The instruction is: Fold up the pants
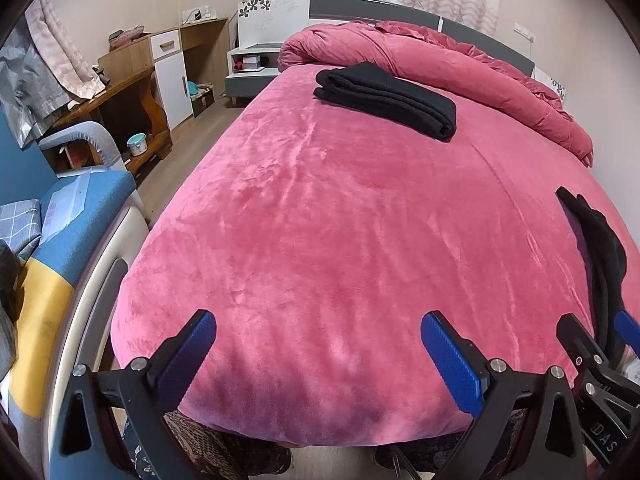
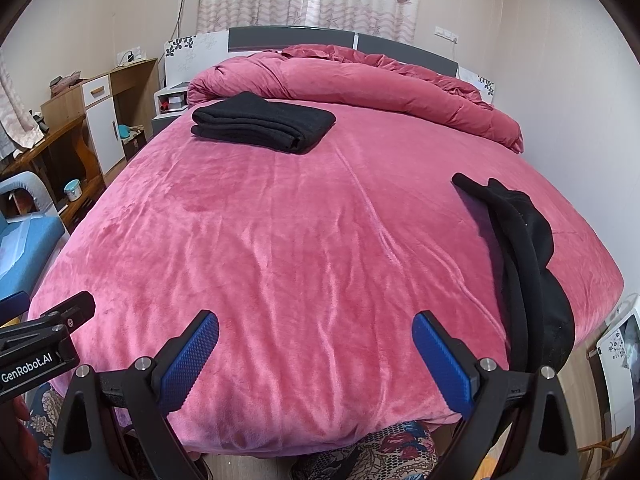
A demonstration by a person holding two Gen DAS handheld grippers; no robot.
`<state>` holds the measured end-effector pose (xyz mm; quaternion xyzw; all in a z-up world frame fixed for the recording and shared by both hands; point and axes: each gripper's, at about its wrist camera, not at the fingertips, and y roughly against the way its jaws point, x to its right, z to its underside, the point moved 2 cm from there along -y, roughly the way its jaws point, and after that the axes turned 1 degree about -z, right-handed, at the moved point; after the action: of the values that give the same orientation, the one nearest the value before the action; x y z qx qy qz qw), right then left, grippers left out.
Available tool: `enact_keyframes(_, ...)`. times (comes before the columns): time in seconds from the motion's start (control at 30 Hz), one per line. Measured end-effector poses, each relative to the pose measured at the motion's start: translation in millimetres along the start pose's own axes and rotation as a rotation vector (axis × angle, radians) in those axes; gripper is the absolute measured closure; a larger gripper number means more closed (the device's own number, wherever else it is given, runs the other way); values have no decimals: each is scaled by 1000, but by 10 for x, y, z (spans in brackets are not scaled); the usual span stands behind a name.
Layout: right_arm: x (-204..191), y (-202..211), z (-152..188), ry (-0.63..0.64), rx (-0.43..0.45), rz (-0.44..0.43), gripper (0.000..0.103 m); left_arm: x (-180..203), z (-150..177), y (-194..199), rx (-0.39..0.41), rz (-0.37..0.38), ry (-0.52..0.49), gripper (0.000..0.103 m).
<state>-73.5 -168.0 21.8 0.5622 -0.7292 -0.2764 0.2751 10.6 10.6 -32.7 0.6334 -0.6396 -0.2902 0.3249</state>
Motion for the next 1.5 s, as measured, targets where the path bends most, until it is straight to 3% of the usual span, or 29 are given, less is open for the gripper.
enact_keyframes(0.7,-5,13,-3,5,3,4,4,24,-31,27,10,2,-12,0)
enact_keyframes(1.17,220,-51,14,-52,-8,19,4,134,-5,-45,-13,27,-31,0)
enact_keyframes(1.4,361,-90,17,-72,-15,24,4,247,-31,-91,-30,88,-39,0)
enact_keyframes(1.5,499,-146,9,-89,-29,-35,4,420,-40,-148,-45,153,-94,0)
